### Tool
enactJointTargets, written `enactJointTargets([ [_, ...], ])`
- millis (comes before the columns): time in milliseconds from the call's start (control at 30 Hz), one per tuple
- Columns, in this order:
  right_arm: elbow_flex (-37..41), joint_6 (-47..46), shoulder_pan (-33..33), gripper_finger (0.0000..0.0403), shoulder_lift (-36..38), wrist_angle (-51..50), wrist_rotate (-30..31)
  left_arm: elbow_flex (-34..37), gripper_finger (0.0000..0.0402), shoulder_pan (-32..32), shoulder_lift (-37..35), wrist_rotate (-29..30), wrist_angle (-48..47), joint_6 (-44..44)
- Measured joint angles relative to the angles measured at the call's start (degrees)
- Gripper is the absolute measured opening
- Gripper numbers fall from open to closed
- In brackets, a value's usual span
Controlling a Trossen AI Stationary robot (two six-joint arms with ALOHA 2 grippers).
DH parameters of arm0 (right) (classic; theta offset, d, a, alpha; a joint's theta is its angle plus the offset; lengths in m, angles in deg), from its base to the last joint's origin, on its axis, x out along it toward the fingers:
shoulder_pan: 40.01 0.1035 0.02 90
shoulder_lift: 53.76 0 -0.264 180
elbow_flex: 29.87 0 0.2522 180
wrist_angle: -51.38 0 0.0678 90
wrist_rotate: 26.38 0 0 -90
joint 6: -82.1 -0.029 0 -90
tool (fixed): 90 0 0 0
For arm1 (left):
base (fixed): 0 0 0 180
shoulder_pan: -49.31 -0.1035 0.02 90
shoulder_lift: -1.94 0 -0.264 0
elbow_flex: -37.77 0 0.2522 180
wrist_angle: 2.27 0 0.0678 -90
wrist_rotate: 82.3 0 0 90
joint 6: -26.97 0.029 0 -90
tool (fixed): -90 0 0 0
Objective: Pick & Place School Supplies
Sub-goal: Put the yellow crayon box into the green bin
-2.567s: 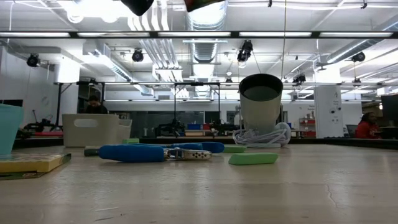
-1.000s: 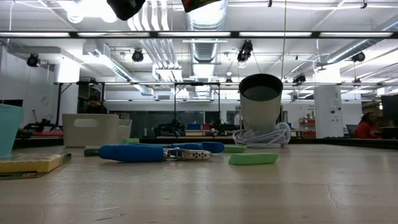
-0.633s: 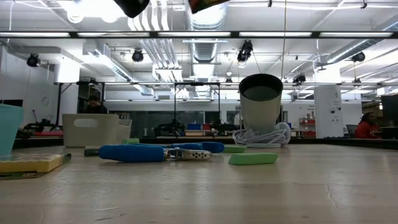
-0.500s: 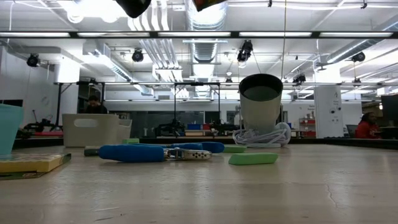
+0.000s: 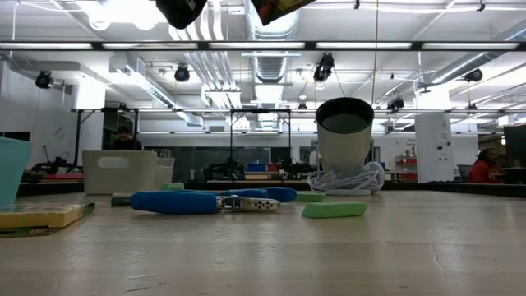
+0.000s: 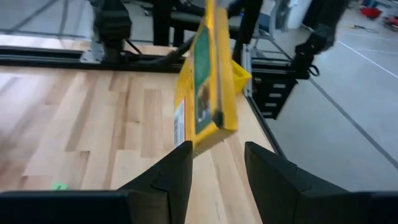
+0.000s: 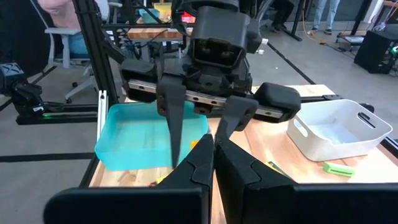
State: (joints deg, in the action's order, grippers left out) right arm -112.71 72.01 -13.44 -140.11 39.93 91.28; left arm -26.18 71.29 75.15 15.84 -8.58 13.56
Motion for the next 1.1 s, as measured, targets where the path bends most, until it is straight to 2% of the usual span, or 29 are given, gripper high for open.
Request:
enactJointTargets([
  [300, 0.00, 0.00, 0.00, 0.0008, 0.00, 0.03, 0.00, 0.00, 0.0152, 0.00, 0.90, 1.21, 7.12, 3.56],
  [667, 0.00, 0.00, 0.00, 0.0008, 0.00, 0.15, 0.00, 0.00, 0.0152, -0.02, 3.76, 0.97, 7.35, 5.19],
  [1100, 0.00, 0.00, 0.07, 0.0008, 0.00, 0.17, 0.01, 0.00, 0.0151, -0.11, 3.67, 1.49, 7.13, 5.97],
])
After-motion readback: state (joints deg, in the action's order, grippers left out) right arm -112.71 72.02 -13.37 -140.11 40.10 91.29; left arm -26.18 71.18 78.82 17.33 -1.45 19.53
